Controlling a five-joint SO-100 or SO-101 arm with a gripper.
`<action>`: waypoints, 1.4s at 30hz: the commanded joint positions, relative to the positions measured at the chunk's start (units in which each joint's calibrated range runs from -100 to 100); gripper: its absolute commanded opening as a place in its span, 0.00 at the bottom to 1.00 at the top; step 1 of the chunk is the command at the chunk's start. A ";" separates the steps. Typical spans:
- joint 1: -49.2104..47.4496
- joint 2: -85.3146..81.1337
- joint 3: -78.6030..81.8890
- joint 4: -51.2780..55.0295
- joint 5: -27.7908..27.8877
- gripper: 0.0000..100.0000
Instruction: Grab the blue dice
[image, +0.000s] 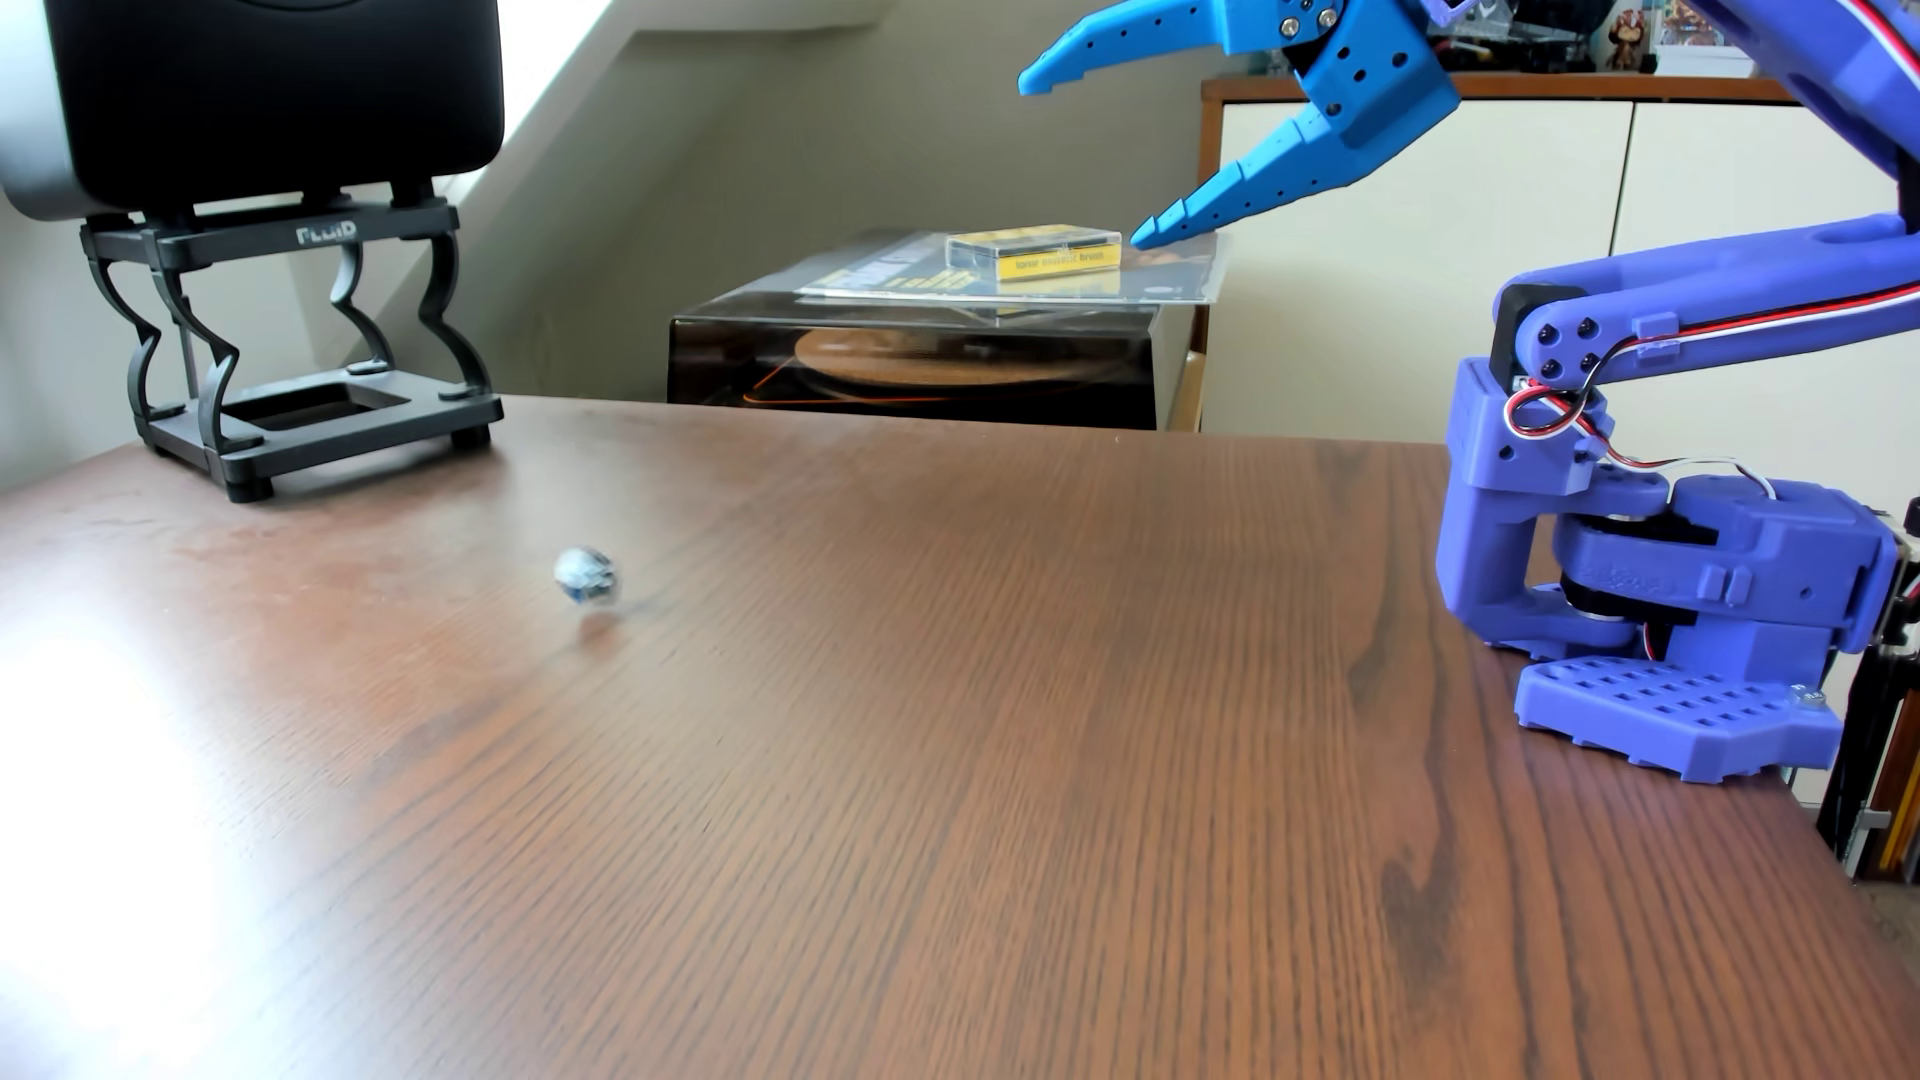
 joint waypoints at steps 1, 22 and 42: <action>0.47 -0.21 -0.48 -1.24 -0.18 0.32; -1.41 -0.38 28.27 -15.69 -11.22 0.04; 2.11 -29.68 47.98 -15.52 -11.33 0.01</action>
